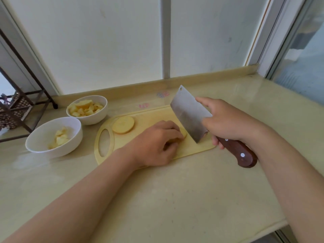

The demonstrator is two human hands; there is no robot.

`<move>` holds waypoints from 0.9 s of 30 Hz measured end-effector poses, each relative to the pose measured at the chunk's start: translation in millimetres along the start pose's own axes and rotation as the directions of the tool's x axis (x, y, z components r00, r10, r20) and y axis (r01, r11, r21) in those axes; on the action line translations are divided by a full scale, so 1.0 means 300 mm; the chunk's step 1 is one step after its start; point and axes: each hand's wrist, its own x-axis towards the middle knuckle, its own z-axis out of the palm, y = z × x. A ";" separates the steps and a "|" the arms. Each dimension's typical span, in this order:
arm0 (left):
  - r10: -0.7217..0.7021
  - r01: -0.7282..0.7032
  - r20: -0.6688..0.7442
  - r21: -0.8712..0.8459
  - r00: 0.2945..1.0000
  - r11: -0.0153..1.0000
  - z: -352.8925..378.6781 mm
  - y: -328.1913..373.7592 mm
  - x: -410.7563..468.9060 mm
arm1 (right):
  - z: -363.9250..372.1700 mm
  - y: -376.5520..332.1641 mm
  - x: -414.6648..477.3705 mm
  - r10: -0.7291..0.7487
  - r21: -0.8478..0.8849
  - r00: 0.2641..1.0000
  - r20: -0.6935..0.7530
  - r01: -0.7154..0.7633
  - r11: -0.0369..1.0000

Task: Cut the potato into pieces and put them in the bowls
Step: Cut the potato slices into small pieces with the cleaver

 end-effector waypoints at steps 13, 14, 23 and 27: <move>0.055 -0.054 -0.019 0.007 0.998 0.998 0.003 0.002 -0.007 | 0.036 -0.110 -0.076 0.000 -0.204 0.999 0.052 0.010 0.979; 0.059 -0.059 -0.027 0.004 0.998 0.998 0.004 0.000 -0.007 | 0.035 -0.115 -0.083 0.006 -0.215 0.998 0.059 0.007 0.977; 0.069 -0.070 -0.031 -0.018 0.997 0.997 0.009 -0.010 -0.008 | 0.046 -0.167 -0.160 0.066 -0.424 0.992 0.109 -0.014 0.906; 0.070 -0.071 -0.032 -0.028 0.997 0.997 0.019 -0.018 -0.006 | 0.066 -0.181 -0.143 0.080 -0.442 0.993 0.081 -0.036 0.896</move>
